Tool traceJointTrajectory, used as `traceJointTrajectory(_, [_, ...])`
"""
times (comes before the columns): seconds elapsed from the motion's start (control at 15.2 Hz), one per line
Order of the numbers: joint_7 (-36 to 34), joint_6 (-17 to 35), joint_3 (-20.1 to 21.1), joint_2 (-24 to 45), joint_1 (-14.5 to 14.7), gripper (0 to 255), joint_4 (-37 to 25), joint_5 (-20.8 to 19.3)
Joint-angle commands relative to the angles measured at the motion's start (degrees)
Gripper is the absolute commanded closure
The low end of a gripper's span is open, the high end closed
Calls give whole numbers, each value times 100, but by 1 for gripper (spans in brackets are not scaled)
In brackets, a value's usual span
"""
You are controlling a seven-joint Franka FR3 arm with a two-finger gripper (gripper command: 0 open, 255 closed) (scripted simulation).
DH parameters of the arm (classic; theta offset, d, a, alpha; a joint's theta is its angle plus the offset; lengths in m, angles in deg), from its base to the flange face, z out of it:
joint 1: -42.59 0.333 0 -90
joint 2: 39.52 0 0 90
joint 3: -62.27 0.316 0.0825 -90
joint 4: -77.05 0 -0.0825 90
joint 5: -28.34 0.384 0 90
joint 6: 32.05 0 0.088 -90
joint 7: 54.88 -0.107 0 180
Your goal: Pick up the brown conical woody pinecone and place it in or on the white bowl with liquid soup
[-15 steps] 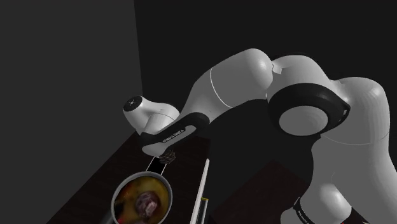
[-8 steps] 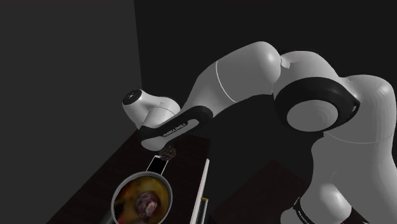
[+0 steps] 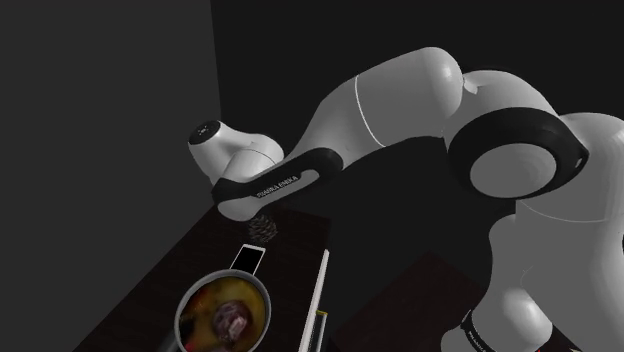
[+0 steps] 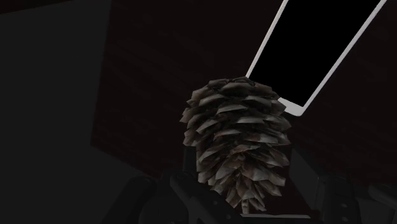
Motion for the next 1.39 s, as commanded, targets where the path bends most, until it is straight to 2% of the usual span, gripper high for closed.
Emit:
traceJointTrajectory(0.0, [27,-113,-13,-84,11,255,-35,-14])
traceJointTrajectory(1.32, [307,-1293,-94,-675,99,255,-684,-101])
